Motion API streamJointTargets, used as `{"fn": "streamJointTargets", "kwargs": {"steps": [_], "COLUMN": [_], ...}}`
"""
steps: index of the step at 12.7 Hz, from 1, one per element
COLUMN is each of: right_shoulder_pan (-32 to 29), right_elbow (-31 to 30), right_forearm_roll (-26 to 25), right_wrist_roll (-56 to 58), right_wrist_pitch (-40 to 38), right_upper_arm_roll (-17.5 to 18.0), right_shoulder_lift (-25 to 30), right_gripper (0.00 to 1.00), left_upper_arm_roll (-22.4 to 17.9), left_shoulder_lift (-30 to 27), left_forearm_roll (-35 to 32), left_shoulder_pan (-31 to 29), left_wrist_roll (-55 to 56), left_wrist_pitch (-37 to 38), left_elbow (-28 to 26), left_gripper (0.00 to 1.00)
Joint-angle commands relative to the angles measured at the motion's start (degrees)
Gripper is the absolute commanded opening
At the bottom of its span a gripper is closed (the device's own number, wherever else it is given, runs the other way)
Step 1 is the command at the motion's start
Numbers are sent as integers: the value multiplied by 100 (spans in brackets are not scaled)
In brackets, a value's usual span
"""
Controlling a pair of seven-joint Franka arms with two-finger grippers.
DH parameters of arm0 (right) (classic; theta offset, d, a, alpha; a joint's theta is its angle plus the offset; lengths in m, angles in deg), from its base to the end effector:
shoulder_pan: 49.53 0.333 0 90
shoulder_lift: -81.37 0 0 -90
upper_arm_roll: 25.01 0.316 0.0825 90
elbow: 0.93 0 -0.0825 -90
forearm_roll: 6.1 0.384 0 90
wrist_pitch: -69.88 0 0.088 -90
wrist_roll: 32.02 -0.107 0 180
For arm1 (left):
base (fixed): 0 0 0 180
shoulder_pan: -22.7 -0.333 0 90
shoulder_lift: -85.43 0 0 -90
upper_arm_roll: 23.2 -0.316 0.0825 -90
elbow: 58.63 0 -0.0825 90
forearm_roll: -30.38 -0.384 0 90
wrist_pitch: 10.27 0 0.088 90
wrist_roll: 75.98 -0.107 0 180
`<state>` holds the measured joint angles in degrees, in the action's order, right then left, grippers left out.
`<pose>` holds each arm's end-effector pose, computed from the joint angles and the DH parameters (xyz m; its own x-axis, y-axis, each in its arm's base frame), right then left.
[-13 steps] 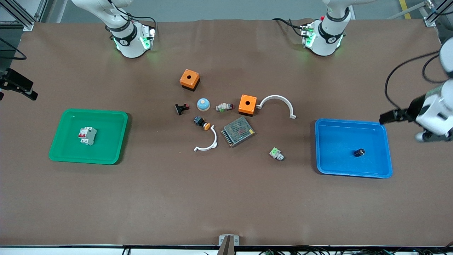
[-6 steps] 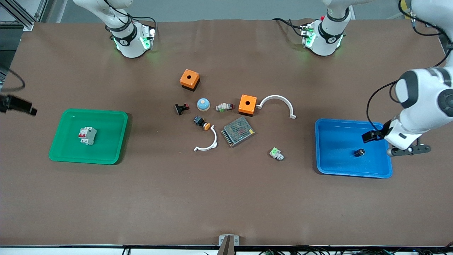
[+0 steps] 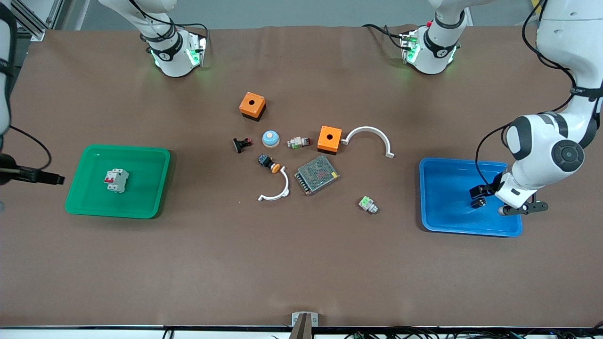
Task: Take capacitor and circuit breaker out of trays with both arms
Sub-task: 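Grasp the capacitor with the left gripper while the right gripper reaches the breaker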
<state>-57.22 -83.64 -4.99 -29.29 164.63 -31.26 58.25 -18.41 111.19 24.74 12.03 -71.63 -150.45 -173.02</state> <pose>0.6410 -0.1463 0.4452 0.9628 -0.1912 -0.1908 -0.1918 -0.9813 0.0150 0.6059 0.0639 0.2337 0.9938 0.1110 0.0043 0.1111 -0.9934 -0.0267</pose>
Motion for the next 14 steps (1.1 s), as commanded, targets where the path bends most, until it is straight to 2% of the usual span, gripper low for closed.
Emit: {"fn": "streamJointTargets", "kwargs": {"steps": [1,4,6,10,14], "right_shoulder_pan": [-22,-5,-101,-260,-216], "right_elbow": [-795,-2079,-2678,-3189,-3936], "right_forearm_roll": [-119,-190,-190,-163,-154], "right_wrist_roll": [17,226,831,1019,1027], "right_wrist_pitch": [515,1543,2027,2590,3513], "right_upper_arm_roll": [53,53,53,62,71], "right_shoulder_lift": [183,579,667,589,597], "right_gripper": [100,100,100,100,100], "left_upper_arm_roll": [14,14,14,14,23], "left_shoulder_lift": [192,325,368,509,553], "left_forearm_roll": [-139,-139,-131,-122,-122], "left_shoulder_pan": [-14,-23,-32,-76,-120], "left_wrist_roll": [205,312,496,619,655], "left_wrist_pitch": [-166,-282,-334,-387,-396], "left_elbow": [136,198,268,365,374], "left_gripper": [83,76,74,67,52]}}
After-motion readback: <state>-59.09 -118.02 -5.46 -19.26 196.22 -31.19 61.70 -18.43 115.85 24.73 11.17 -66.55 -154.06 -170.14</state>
